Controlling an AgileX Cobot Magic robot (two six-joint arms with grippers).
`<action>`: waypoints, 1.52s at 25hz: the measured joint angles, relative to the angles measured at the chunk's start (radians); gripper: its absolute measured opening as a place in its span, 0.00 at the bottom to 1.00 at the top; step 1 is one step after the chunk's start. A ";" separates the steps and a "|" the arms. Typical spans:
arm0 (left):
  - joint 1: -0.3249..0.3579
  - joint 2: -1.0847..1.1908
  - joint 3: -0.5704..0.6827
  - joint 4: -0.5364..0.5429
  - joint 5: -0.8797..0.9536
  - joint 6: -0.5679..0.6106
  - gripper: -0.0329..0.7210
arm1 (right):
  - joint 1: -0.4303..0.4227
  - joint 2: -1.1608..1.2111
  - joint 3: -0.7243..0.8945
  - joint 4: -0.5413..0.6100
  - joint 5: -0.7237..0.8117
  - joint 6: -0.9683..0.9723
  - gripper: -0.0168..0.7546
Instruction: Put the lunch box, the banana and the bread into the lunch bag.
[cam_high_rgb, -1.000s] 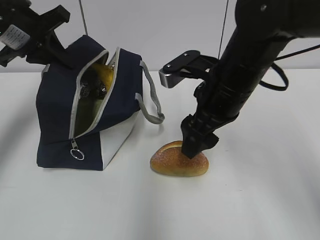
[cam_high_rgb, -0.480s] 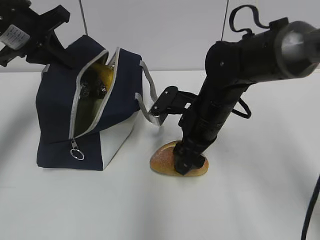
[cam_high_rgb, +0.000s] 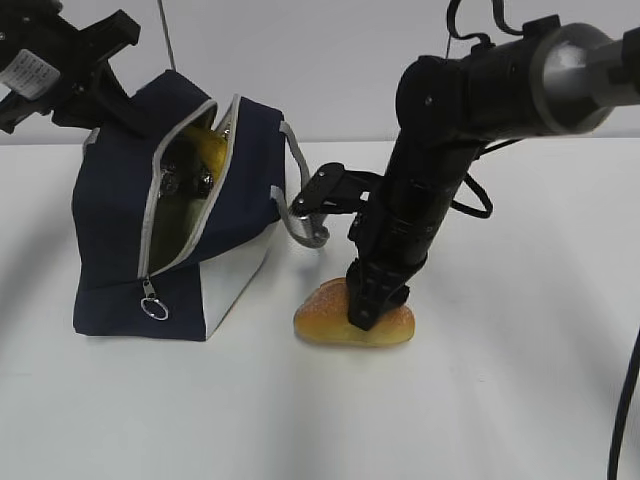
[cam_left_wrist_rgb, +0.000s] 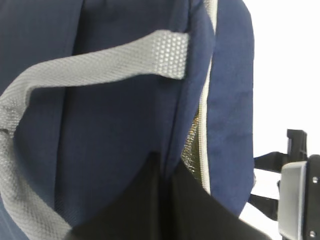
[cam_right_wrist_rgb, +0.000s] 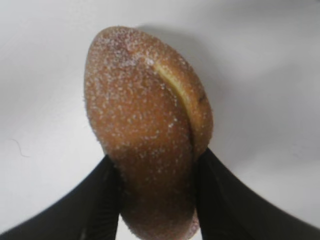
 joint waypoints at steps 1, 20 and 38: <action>0.000 0.000 0.000 0.000 0.000 0.000 0.04 | 0.000 0.000 -0.017 0.000 0.021 0.005 0.41; 0.000 0.000 0.000 -0.001 0.000 0.000 0.04 | 0.000 -0.172 -0.313 0.071 0.243 0.103 0.41; 0.000 0.000 0.000 -0.040 0.012 0.000 0.04 | 0.000 0.040 -0.330 0.497 -0.123 0.297 0.41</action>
